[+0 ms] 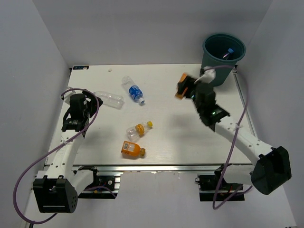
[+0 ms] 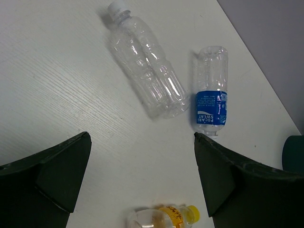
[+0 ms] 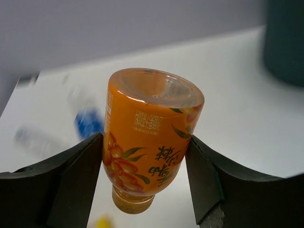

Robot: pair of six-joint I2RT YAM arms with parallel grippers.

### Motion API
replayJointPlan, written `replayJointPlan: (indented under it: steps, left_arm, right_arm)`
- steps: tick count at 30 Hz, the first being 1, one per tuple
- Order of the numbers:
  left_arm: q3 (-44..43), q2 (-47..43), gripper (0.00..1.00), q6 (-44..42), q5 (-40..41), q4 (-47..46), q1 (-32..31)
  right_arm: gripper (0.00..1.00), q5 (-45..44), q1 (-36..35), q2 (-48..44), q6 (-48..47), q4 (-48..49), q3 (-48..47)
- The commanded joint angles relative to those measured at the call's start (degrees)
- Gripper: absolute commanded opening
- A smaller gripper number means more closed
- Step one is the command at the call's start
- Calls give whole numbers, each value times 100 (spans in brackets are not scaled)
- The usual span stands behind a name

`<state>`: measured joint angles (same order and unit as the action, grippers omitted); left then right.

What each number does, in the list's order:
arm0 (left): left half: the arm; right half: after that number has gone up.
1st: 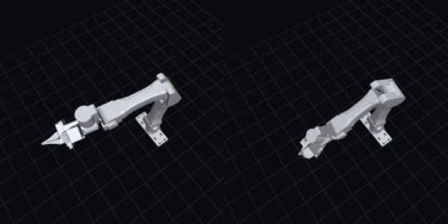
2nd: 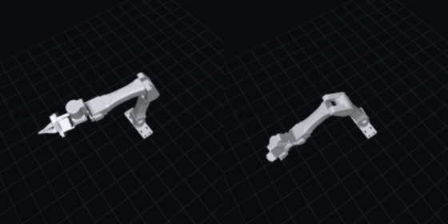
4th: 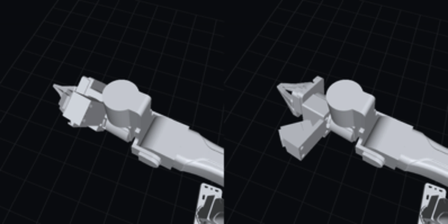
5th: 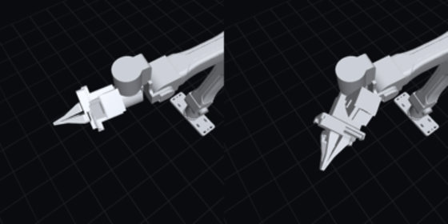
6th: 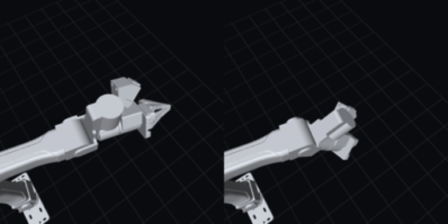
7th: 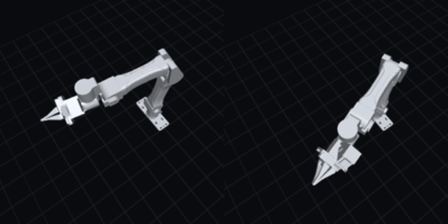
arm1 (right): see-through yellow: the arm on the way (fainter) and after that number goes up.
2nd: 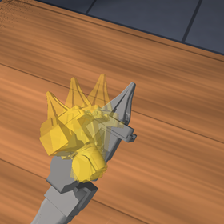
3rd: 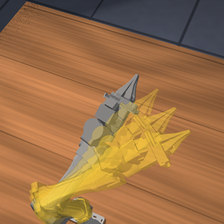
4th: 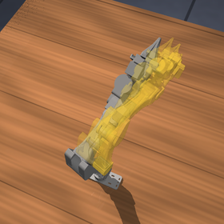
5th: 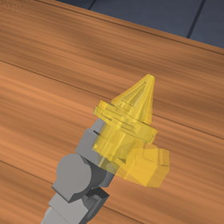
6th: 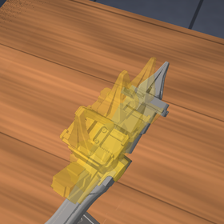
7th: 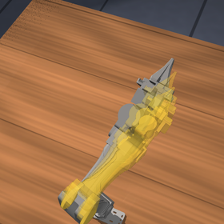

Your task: Put the plastic bottles in the bin

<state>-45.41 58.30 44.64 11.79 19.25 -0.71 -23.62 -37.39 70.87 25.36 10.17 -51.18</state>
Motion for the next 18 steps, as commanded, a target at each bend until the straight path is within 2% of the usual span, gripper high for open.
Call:
replayJointPlan:
  steps: [1, 3, 4, 6, 10, 13, 14, 16, 17, 18]
  left_arm:
    - [6, -12, 98, -17, 95, 0, -8]
    - [14, 14, 98, -17, 95, -8, -8]
    - [23, 32, 98, -8, 78, -35, -17]
    - [41, 111, 98, -17, -10, -61, -17]
    - [41, 234, 98, -35, 42, -26, -17]
    - [6, 313, 98, -52, 95, 53, -17]
    - [-3, 331, 98, -43, 130, 70, -26]
    - [14, 401, 98, -8, 104, 114, -26]
    - [6, 427, 98, 18, 34, 149, -34]
    - [-3, 462, 98, 44, -45, 263, -34]
  right_arm:
    - [28, -424, 1179, -135, -1153, 343, -927]
    - [28, -539, 1775, 205, -1480, 810, -1279]
    - [29, -521, 1987, 373, -1560, 811, -1785]
    - [30, -460, 2531, 1003, -1692, 706, -2376]
    - [32, -22, 3368, 2297, -1570, 214, -4429]
    - [44, 270, 3668, 3308, -1596, -103, -5408]
    - [54, 270, 3668, 3554, -1657, -173, -6012]
    - [67, 61, 3668, 4240, -1877, -435, -6578]
    - [82, -19, 3677, 4468, -1930, -533, -7094]
    - [88, -55, 3842, 4827, -2078, -578, -7290]
